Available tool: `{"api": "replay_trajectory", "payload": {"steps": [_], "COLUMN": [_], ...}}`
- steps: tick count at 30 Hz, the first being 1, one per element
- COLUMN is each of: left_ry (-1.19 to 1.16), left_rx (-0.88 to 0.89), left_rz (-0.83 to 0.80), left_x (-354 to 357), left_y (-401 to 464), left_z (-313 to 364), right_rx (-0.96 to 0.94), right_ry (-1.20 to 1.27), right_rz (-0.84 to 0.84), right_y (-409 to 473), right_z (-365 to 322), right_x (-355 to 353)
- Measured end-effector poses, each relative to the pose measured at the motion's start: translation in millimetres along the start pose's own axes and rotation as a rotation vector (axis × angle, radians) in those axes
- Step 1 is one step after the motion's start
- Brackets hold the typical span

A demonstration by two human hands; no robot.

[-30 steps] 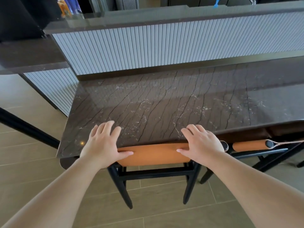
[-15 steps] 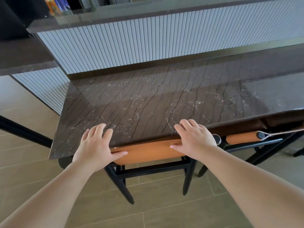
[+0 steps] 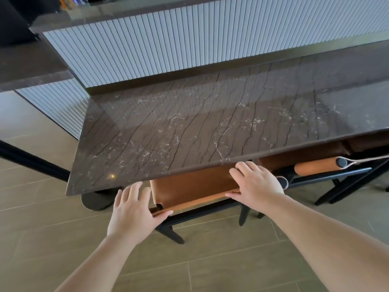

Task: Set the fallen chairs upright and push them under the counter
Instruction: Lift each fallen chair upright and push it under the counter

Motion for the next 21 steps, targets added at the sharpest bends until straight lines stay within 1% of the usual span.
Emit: {"api": "replay_trajectory", "payload": {"steps": [2, 6, 12, 21], "left_ry": [0.005, 0.011, 0.058, 0.054], "left_rx": [0.04, 0.093, 0.131, 0.133], "left_rz": [0.058, 0.096, 0.1, 0.083], "left_x": [-1, -4, -2, 0], "left_y": [6, 18, 35, 43], "left_z": [10, 15, 0, -4], "right_rx": [0.039, 0.084, 0.145, 0.126], "right_ry": [0.01, -0.005, 0.037, -0.001], "right_rz": [-0.012, -0.043, -0.024, -0.092], "right_y": [-1, 3, 13, 23], "right_z": [14, 23, 23, 16], "right_x": [7, 17, 16, 23]}}
Point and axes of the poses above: each hand's wrist, its own y-axis towards the middle knuckle, its own x-axis out of the palm, z = x × y, the point moved 8 cm from there along y, towards the middle knuckle, and after that the axes turned 11 degrees about x, right-handed, at the moved point
